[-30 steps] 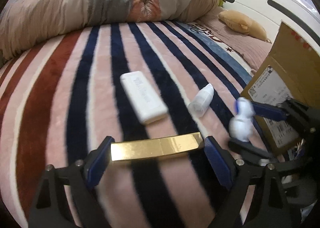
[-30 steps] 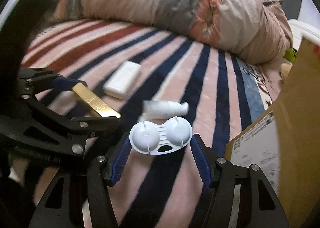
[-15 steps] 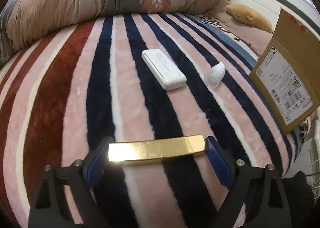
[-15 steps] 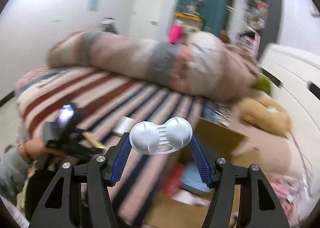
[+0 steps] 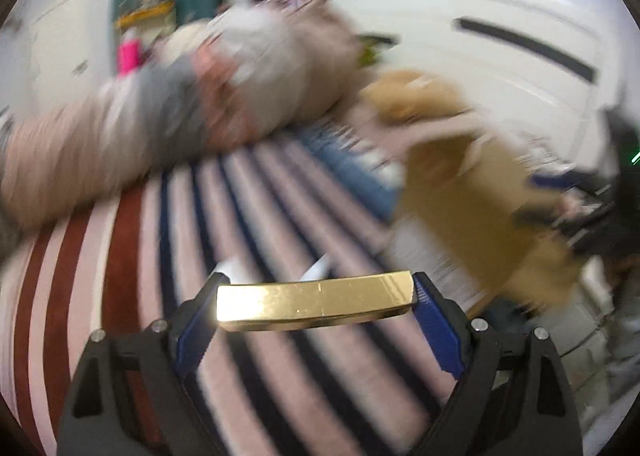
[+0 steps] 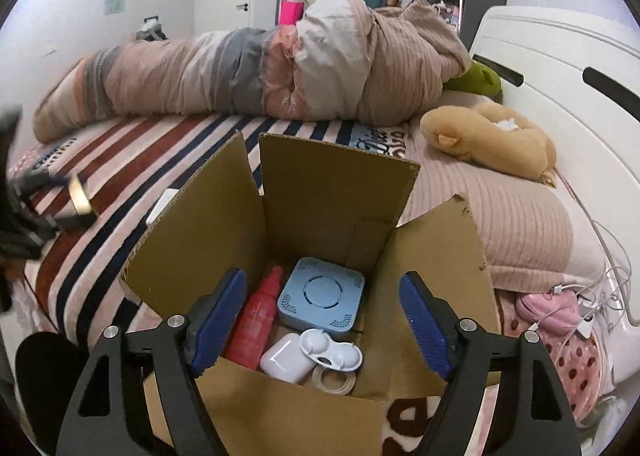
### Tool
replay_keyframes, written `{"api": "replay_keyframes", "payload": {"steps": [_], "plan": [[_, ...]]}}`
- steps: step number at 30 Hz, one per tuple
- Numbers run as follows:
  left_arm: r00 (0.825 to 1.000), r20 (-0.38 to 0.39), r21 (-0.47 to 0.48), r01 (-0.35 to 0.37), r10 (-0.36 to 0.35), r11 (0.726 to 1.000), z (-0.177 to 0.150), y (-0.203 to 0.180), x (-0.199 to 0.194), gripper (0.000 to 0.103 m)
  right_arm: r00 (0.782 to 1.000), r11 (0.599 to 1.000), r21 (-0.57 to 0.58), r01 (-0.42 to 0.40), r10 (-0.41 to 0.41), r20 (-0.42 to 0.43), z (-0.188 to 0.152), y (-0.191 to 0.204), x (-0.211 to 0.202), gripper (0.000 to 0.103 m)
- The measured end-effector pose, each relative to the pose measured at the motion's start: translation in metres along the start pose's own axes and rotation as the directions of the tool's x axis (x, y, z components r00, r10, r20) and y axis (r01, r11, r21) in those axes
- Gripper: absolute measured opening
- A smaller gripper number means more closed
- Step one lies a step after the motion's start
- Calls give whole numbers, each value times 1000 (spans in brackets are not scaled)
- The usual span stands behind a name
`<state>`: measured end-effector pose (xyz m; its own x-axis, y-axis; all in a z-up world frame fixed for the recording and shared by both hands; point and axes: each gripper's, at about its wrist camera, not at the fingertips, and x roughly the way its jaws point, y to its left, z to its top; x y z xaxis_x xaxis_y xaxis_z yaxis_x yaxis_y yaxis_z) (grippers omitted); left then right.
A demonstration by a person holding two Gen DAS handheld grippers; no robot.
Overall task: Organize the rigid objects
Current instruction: 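Release the lens case into the box with the right gripper while the left gripper releases the gold bar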
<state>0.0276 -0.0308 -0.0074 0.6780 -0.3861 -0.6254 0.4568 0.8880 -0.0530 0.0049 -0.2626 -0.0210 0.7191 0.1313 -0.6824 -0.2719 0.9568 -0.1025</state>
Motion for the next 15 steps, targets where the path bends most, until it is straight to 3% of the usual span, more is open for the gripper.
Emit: {"api": "replay_keyframes", "payload": {"steps": [2, 5, 11, 15], "plan": [[995, 15, 57, 94, -95, 994, 30, -29, -3, 88, 1000, 1000, -10, -11, 11, 18, -4, -3, -5, 77], [983, -29, 150, 185, -183, 971, 62, -71, 15, 88, 999, 1000, -12, -20, 21, 39, -11, -8, -11, 78], [956, -201, 224, 259, -216, 940, 78, -117, 74, 89, 998, 999, -29, -18, 19, 58, -21, -18, -19, 78], [957, -222, 242, 242, -189, 940, 73, -121, 87, 91, 998, 999, -36, -30, 32, 55, -25, -21, -19, 79]]}}
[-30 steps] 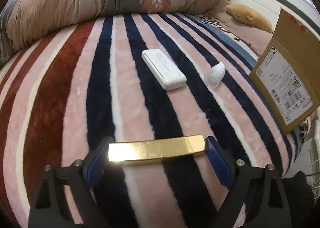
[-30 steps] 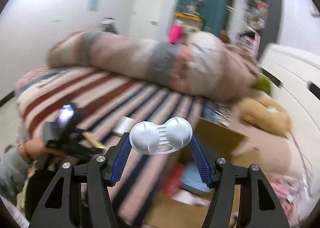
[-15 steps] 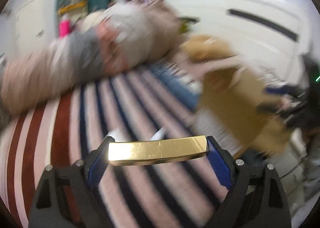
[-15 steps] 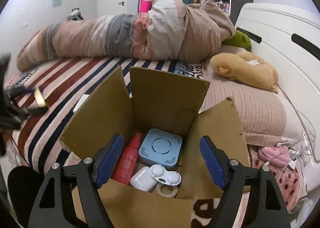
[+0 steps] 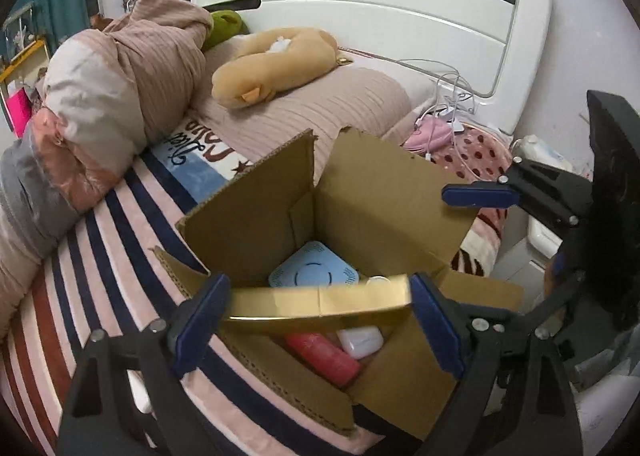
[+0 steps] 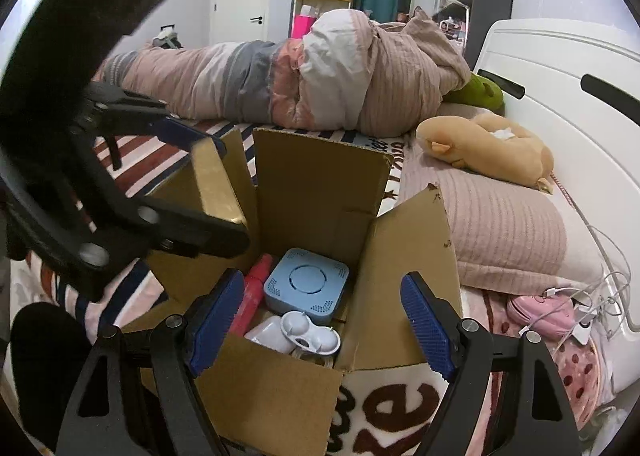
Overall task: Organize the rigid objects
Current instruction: 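Release the lens case into the box with the right gripper while the left gripper releases the gold bar, then grasp the small white bottle with the right gripper while the left gripper grasps the white power bank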
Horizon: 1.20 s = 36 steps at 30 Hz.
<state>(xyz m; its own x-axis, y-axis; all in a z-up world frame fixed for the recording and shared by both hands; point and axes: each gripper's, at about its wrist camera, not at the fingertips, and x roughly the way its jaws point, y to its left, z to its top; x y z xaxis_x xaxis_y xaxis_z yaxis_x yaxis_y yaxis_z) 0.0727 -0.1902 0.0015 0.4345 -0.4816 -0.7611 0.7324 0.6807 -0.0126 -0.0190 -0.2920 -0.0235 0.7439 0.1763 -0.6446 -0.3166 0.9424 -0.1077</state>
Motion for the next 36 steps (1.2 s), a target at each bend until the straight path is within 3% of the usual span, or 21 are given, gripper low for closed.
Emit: {"api": "replay_keyframes", "payload": {"steps": [3, 9, 13, 16, 20, 22, 25, 28, 31, 36], "plan": [[1000, 28, -17, 14, -13, 1000, -1, 2, -8, 93, 1000, 1000, -4, 1, -1, -2, -1, 0, 1, 79], [993, 112, -81, -20, 29, 996, -11, 20, -45, 93, 1000, 1000, -2, -5, 5, 2, 4, 7, 1, 79], [979, 165, -159, -94, 120, 983, -38, 50, -80, 93, 998, 999, -15, -33, 33, 46, 16, 21, -7, 79], [958, 161, -247, -194, 238, 949, -75, 86, -101, 93, 992, 995, -41, -87, 90, 88, 29, 46, -14, 79], [930, 95, -333, -307, 355, 892, -126, 127, -105, 93, 964, 966, -98, -241, 250, 87, 47, 98, -6, 79], [930, 60, -390, -313, 363, 866, -156, 149, -99, 93, 949, 943, -136, -304, 312, 43, 51, 134, 9, 79], [938, 25, -451, -297, 344, 842, -192, 171, -84, 93, 941, 926, -170, -337, 335, -38, 46, 175, 38, 79], [942, -7, -486, -295, 334, 822, -216, 184, -67, 93, 936, 922, -170, -347, 329, -126, 37, 204, 78, 77], [951, -23, -514, -275, 308, 813, -233, 195, -49, 93, 963, 952, -165, -256, 237, -127, 28, 215, 120, 77], [960, -32, -534, -250, 277, 808, -242, 205, -25, 93, 977, 988, -69, -136, 123, -176, 22, 196, 191, 77]]}}
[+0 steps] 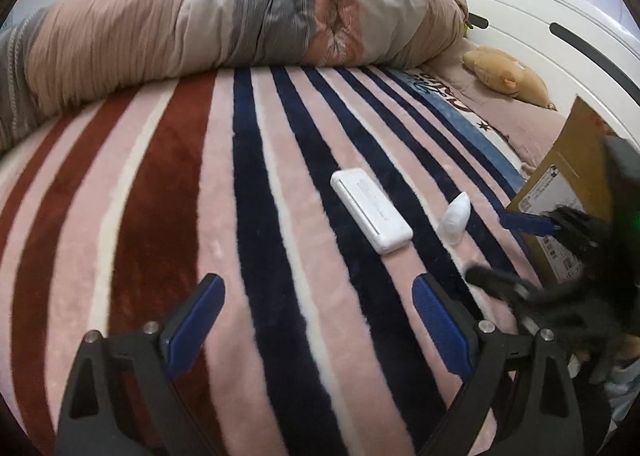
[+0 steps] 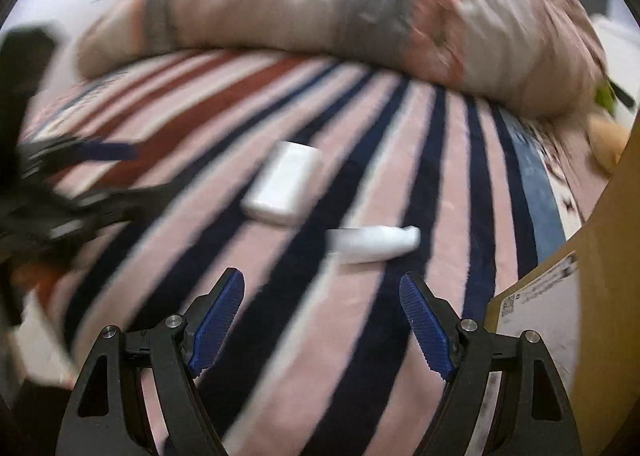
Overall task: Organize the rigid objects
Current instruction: 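Grasp the small white bottle with the right gripper while the left gripper grasps the white power bank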
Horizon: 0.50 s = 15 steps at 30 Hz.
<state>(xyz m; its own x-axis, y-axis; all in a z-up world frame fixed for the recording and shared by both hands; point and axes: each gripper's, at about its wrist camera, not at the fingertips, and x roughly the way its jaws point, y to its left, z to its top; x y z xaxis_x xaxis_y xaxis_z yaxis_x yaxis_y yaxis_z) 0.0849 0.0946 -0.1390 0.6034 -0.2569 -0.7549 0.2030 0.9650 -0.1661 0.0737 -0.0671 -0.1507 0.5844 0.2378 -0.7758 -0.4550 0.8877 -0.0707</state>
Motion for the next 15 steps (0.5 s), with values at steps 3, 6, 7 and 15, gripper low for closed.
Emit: {"api": "replay_keyframes", "payload": {"steps": [3, 6, 7, 15], "plan": [[1000, 0, -5, 14, -14, 1000, 4, 0, 12, 93, 999, 997, 70, 33, -31, -23, 2, -22, 29, 77], [999, -6, -14, 43, -43, 999, 13, -4, 26, 93, 999, 996, 72, 46, -45, -17, 5, -29, 37, 77], [998, -8, -17, 58, -58, 998, 18, -7, 33, 93, 999, 997, 75, 33, -31, -19, 7, -30, 39, 77], [996, -41, -45, 80, -82, 996, 48, -24, 75, 86, 1000, 997, 74, 23, -24, 15, 15, -33, 40, 59]]}}
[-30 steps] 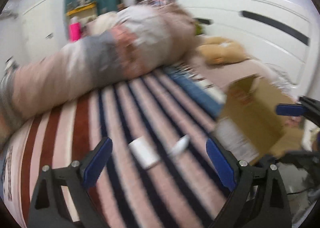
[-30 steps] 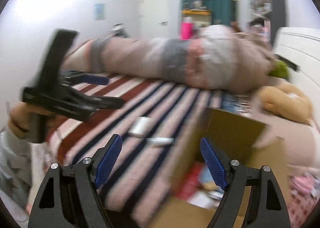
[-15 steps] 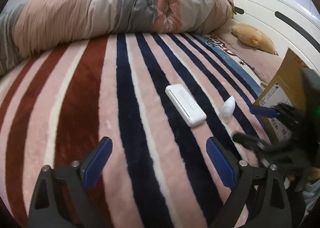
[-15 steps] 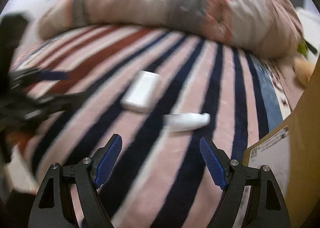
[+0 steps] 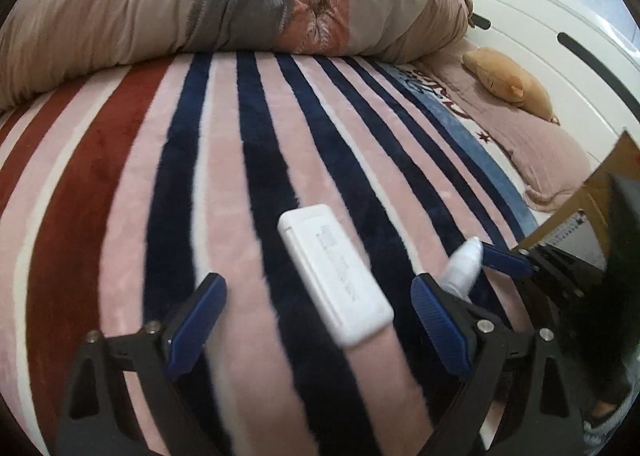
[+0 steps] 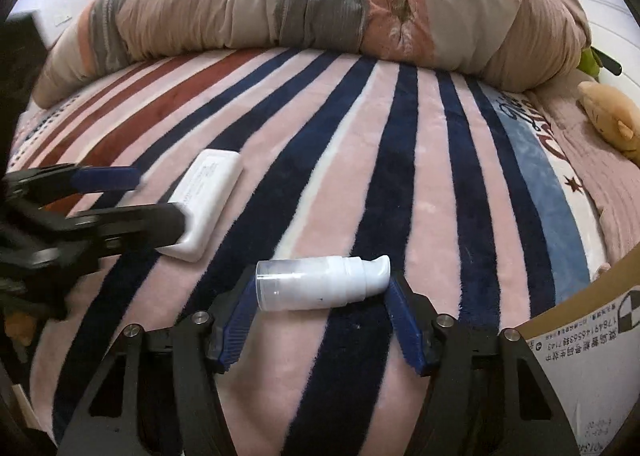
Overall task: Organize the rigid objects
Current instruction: 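Grasp the small white bottle with the right gripper while the left gripper grasps the white power bank, then release the white bottle into the box with the right gripper while the left gripper releases the power bank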
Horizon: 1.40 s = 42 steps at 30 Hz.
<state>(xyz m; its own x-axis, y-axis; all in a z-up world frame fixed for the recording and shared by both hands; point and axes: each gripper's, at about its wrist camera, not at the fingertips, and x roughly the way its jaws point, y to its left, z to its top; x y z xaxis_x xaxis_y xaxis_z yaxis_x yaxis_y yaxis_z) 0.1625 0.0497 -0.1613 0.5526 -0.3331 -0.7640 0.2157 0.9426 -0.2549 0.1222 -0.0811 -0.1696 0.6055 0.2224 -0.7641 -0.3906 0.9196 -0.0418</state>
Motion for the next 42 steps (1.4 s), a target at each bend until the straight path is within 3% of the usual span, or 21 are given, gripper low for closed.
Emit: {"api": "replay_keyframes", "payload": {"steps": [4, 6, 8, 11, 15, 19, 20, 24, 26, 29, 34, 40, 42], "plan": [[1000, -13, 5, -19, 19, 1000, 3, -5, 8, 68, 1000, 1000, 1, -7, 7, 30, -3, 4, -16, 59], [999, -14, 21, -42, 42, 999, 3, -9, 12, 50, 999, 999, -12, -30, 30, 24, -9, 10, -31, 59], [998, -11, 42, -57, 57, 997, 1, -15, 14, 42, 998, 998, -38, -46, 47, 29, -15, 16, -45, 59], [996, -7, 83, -91, 92, 992, -2, -23, 13, 34, 993, 992, -103, -75, 84, 79, -22, 29, -82, 59], [995, -1, 104, -102, 103, 989, -3, -25, 1, 33, 968, 977, -188, -101, 141, 209, -20, 36, -156, 59], [993, 33, 128, -115, 111, 985, -4, -28, -30, 28, 940, 978, -173, -114, 162, 300, -13, 10, -225, 59], [993, 48, 138, -117, 111, 984, -3, -30, -40, 15, 939, 982, -161, -97, 144, 313, -12, 2, -235, 59], [990, 78, 212, -135, 121, 968, -1, -46, -68, 15, 949, 997, -70, 41, -17, 315, -18, -52, -257, 59], [991, 34, 223, -135, 130, 965, -5, -47, -63, 15, 957, 997, -22, 70, -60, 283, -23, -72, -253, 59], [992, 1, 195, -122, 124, 973, -15, -42, -56, 15, 968, 998, 31, 61, -67, 240, -35, -94, -245, 59], [991, 25, 219, -137, 135, 966, -24, -56, -71, 15, 975, 997, 70, 31, -46, 216, -44, -110, -238, 59], [988, 123, 286, -126, 94, 950, -11, -92, -124, 15, 986, 996, 27, 83, -86, 146, -43, -114, -231, 59], [984, 166, 328, -122, 70, 937, -5, -114, -146, 15, 985, 995, 25, 101, -103, 137, -46, -116, -229, 67]]}}
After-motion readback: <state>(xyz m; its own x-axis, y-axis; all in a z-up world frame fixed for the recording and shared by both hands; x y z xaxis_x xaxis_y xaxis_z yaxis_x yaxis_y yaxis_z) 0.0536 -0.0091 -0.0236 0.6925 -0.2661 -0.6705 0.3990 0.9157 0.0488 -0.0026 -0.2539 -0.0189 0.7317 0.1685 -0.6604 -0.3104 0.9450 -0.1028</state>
